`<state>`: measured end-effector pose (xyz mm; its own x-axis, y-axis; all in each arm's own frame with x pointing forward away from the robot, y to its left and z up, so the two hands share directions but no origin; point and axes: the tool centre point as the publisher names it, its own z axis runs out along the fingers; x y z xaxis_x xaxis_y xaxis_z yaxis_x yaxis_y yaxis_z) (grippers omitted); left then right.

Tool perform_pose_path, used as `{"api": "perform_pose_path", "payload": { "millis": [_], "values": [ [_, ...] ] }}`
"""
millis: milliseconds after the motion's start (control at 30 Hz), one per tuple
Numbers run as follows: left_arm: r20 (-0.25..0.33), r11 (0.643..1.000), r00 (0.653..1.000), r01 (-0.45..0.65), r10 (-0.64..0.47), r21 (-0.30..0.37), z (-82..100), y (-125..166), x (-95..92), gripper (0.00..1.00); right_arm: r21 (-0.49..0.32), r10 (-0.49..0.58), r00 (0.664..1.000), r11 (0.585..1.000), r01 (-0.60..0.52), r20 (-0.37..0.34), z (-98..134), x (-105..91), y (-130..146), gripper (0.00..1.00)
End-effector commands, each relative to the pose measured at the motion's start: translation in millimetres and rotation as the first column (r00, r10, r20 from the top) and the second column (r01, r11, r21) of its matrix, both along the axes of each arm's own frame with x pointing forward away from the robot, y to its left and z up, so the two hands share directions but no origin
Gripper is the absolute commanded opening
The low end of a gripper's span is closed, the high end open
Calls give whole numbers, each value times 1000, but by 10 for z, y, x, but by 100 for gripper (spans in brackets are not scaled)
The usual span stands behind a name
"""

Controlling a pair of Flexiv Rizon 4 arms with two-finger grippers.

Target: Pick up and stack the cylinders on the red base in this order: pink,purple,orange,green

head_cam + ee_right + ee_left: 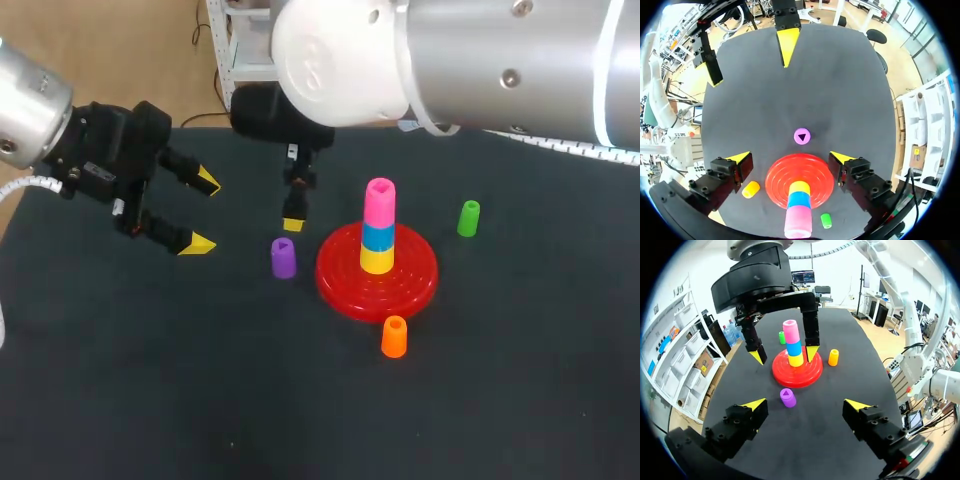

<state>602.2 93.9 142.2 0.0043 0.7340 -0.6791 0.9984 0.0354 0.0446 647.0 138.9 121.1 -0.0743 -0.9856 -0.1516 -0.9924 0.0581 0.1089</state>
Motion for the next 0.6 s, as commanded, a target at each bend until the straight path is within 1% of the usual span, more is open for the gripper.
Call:
{"api": "perform_pose_path", "payload": {
  "millis": [33,100,367,533,600],
  "values": [
    [1,1000,1000,-1,1,1,-7,-1,2,100,-3,11,1000,1000,-11,-9,-67,17,13,100],
    [1,1000,1000,-1,1,1,-7,-1,2,100,-25,16,1000,1000,-16,-23,-147,45,52,100],
    [1,1000,1000,-1,1,1,-7,-1,2,100,-36,21,999,999,-22,-34,-401,179,166,100],
    [1,1000,1000,-1,1,1,-7,-1,2,100,-45,29,999,998,-31,-45,-536,219,216,100],
    [1,1000,1000,-1,1,1,-7,-1,2,100,-80,27,999,996,-31,-43,-587,225,229,100]
  ]
}}
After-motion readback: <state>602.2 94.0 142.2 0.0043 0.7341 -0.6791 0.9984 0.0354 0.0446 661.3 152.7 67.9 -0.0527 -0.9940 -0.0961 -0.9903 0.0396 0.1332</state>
